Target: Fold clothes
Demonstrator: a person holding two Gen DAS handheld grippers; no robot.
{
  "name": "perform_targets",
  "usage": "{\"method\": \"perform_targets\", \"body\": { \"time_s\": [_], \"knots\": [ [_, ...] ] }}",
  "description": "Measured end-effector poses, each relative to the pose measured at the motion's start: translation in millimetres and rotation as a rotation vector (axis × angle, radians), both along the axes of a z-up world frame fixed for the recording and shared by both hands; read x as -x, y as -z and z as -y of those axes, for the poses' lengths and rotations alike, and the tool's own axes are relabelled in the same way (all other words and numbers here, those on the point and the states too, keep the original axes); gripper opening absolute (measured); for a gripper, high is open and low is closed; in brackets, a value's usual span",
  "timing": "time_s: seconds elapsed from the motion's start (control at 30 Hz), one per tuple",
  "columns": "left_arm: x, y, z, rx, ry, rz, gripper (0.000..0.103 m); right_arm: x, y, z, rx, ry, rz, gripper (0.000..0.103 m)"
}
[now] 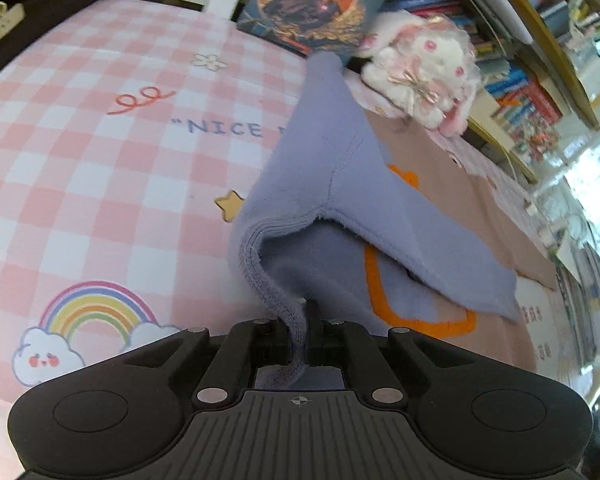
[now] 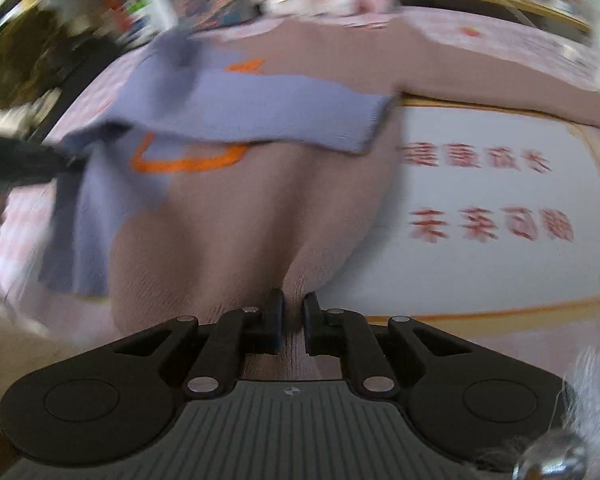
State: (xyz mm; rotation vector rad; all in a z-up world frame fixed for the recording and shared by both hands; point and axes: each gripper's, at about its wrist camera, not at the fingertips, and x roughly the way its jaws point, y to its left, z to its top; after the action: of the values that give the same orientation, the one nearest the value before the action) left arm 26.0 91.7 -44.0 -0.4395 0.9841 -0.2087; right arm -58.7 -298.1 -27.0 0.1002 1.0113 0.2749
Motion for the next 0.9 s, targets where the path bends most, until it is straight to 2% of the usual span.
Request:
{"method": "perform_targets", "body": {
  "time_s": [0.07,0.13,0.23,0.53,0.9],
  "knots": [
    [3,3,7,0.015,0.036,-0.002,0.005,0,1,21,-0.008,0.159,0.017,0.009],
    [7,1,21,-0.008,0.081,0.013,0.005,-2,1,31,0.011,0.23,0.018,0.009],
    [9,0,35,-0.032,0.115,0.027,0.005,-2,0,33,0.054,0.243,0.027,0.009],
    [16,-3,23,-0.02,0.12,0.024,0.009,1,-2,36,0.05,0.273,0.033,0.009],
    [6,-2,60,-0.057,0.18,0.026,0.006,-10,-1,52,0.084,0.323,0.046,0.009]
  ]
}}
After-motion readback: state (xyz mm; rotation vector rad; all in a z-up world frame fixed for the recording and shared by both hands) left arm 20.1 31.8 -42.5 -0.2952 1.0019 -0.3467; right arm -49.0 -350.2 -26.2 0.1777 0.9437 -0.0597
